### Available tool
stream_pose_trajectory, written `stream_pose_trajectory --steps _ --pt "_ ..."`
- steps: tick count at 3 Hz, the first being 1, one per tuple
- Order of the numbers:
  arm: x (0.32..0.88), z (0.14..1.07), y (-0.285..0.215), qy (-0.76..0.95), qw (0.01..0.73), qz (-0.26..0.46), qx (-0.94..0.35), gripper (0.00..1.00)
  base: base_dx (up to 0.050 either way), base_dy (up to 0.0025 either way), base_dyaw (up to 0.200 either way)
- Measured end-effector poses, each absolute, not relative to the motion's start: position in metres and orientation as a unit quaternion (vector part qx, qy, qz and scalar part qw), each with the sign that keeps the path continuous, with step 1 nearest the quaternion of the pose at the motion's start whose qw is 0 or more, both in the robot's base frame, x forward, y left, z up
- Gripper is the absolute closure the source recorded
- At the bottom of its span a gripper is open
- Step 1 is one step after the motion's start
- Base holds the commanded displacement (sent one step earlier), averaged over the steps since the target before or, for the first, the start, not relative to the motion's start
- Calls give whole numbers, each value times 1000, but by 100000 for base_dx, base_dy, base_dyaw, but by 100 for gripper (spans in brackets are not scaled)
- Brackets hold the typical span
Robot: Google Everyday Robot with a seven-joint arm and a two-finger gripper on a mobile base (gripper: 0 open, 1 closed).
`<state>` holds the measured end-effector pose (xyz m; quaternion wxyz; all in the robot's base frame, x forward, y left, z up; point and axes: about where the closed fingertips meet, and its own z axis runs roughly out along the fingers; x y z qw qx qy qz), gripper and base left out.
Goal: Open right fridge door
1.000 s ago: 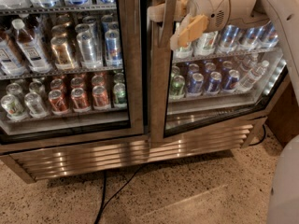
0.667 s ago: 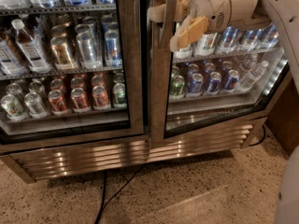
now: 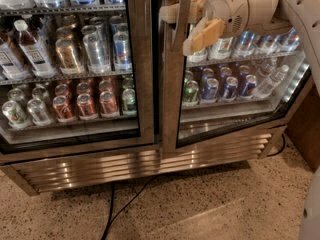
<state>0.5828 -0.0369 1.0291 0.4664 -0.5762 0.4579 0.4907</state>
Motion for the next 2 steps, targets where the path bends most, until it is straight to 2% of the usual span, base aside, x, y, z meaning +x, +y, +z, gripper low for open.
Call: stream_pose_trajectory --steps 2 --pt "583 1034 -25 449 460 492 -587 0 0 0 0"
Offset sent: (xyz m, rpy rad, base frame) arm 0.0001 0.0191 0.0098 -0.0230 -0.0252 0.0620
